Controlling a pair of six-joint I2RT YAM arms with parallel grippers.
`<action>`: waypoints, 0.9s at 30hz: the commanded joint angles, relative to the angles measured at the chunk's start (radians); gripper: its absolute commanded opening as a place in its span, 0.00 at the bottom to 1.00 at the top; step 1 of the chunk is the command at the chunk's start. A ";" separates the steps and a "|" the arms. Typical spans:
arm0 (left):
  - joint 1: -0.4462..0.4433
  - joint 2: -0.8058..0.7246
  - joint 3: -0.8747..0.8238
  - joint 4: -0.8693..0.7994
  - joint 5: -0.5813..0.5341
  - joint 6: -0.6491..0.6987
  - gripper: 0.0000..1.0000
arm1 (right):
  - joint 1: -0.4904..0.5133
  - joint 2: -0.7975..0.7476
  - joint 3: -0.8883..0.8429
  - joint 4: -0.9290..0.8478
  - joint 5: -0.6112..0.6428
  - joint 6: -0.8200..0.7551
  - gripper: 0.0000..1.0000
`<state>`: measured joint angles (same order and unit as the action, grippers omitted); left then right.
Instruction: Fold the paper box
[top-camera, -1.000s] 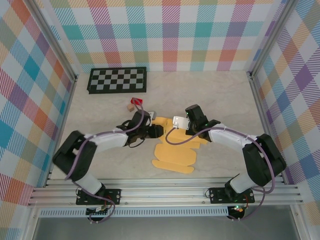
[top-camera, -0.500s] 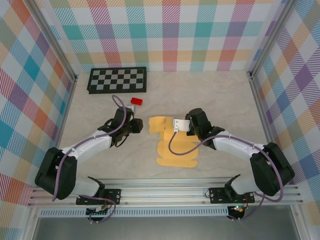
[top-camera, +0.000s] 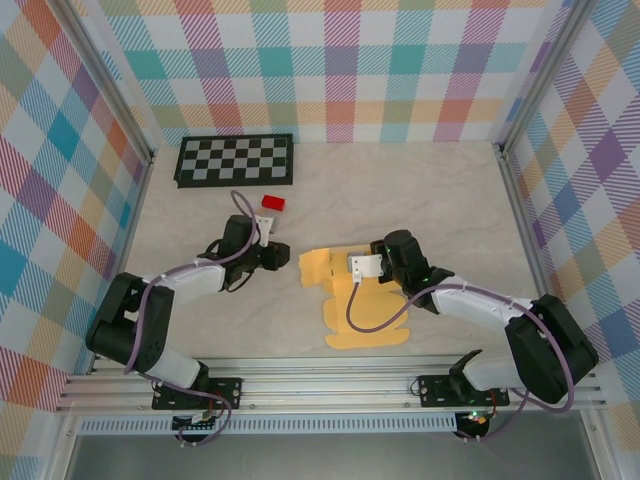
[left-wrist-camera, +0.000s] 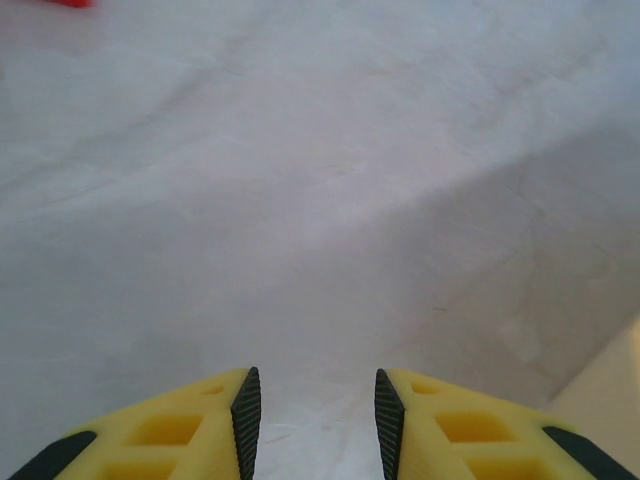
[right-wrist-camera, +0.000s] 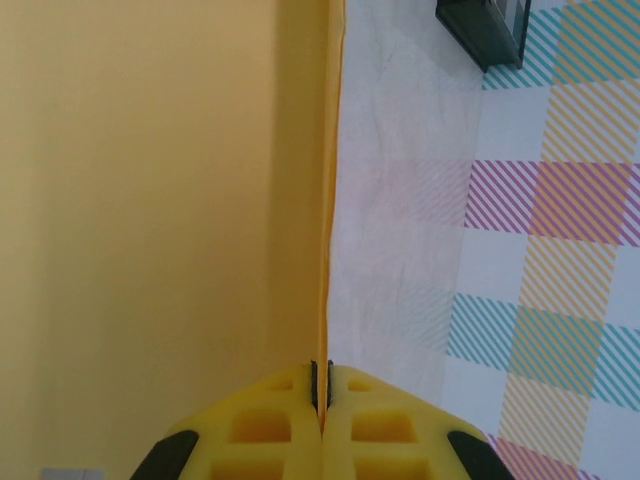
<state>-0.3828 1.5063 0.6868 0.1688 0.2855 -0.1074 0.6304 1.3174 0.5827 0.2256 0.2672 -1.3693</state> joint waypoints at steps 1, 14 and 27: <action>-0.066 0.010 -0.018 0.076 0.111 0.087 0.38 | 0.008 -0.020 -0.008 0.076 -0.020 -0.066 0.00; -0.185 0.083 0.022 0.039 0.145 0.124 0.35 | 0.008 -0.002 0.021 0.070 0.010 -0.002 0.00; -0.311 0.180 0.119 0.070 -0.021 0.080 0.40 | 0.028 -0.002 -0.038 0.164 0.042 -0.095 0.00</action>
<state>-0.6735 1.6608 0.7700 0.1955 0.3355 -0.0078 0.6437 1.3174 0.5598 0.3248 0.3042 -1.4349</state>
